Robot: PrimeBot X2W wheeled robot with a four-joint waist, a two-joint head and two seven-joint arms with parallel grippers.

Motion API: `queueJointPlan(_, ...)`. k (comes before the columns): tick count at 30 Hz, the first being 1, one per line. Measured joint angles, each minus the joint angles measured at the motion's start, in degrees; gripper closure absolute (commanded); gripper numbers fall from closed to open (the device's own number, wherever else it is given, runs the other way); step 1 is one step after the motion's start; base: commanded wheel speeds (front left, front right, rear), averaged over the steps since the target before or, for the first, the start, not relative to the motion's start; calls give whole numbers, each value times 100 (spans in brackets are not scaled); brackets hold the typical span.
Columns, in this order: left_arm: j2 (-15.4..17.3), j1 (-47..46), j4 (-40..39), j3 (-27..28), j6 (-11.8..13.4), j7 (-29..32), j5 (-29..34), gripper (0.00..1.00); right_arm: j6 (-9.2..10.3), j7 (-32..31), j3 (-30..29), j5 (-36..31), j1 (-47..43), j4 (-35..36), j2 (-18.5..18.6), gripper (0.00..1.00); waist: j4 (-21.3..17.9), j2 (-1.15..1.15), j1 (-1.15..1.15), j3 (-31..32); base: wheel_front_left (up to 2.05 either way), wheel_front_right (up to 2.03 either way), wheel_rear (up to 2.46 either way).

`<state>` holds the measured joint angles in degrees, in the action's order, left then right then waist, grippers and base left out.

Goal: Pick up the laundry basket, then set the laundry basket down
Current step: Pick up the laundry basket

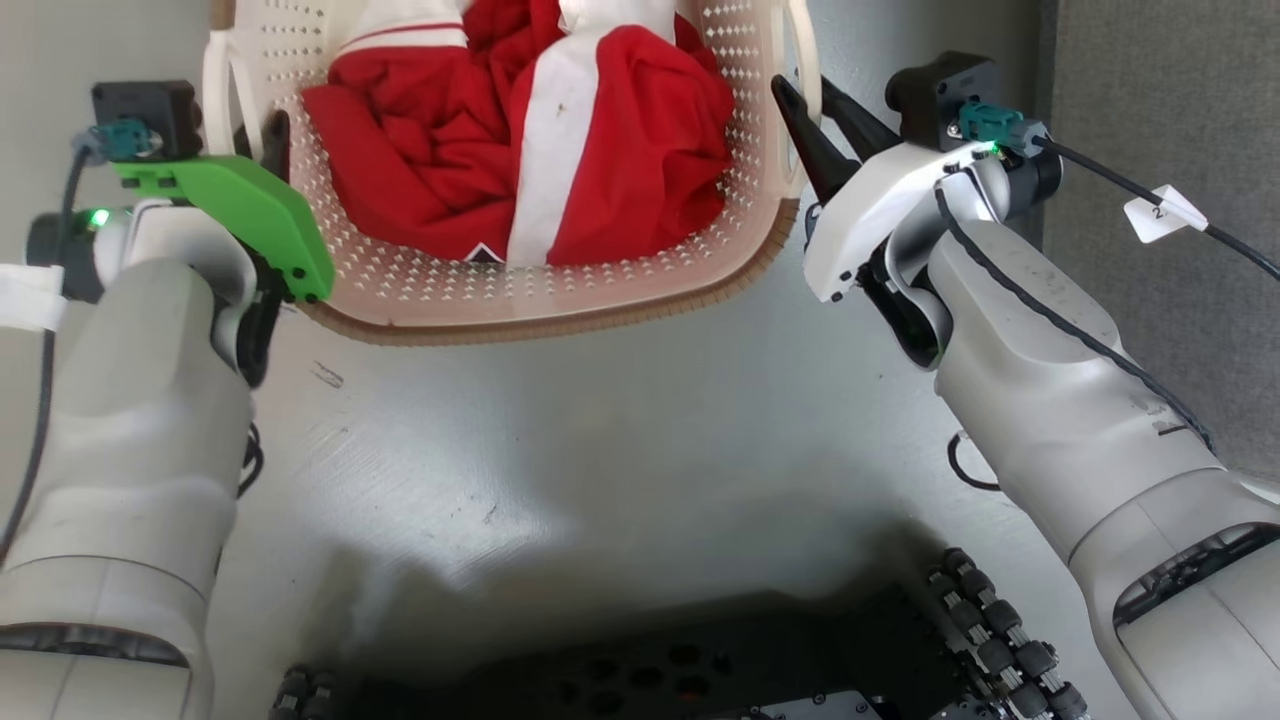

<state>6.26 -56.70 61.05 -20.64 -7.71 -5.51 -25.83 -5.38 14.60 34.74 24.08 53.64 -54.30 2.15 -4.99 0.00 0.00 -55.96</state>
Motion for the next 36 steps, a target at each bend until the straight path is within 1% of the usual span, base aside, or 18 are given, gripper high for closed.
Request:
queueJointPlan(11, -247, 41, 336, -65, 0, -8, -287, 100, 24, 0, 73, 47, -1, -488, 2, 100, 28, 0, 0, 375, 0, 0, 0)
queueJointPlan(18, -404, 189, 580, -66, 0, 172, -527, 100, -20, 0, 102, 121, -15, -834, -12, 100, 64, 0, 0, 783, 0, 0, 0)
queueJointPlan(21, -460, 282, 681, -86, 0, 263, -591, 100, -67, -18, 120, 133, -41, -992, -21, 100, 84, 0, 0, 988, 0, 0, 0)
queueJointPlan(24, -512, 386, 747, -115, 0, 388, -673, 100, -115, -141, 142, 213, -153, -1134, -35, 100, 104, 0, 0, 1211, 0, 0, 0)
queueJointPlan(27, -555, 482, 832, -147, 0, 536, -781, 100, -121, -282, 160, 347, -294, -1258, -56, 100, 123, 0, 0, 1441, 0, 0, 0)
queueJointPlan(29, -572, 559, 884, -163, 0, 609, -826, 100, -168, -339, 181, 393, -377, -1298, -63, 100, 133, 0, 0, 1596, 0, 0, 0)
queueJointPlan(36, -622, 821, 939, -182, 0, 892, -995, 100, -215, -669, 227, 678, -699, -1406, -86, 100, 158, 0, 0, 2161, 0, 0, 0)
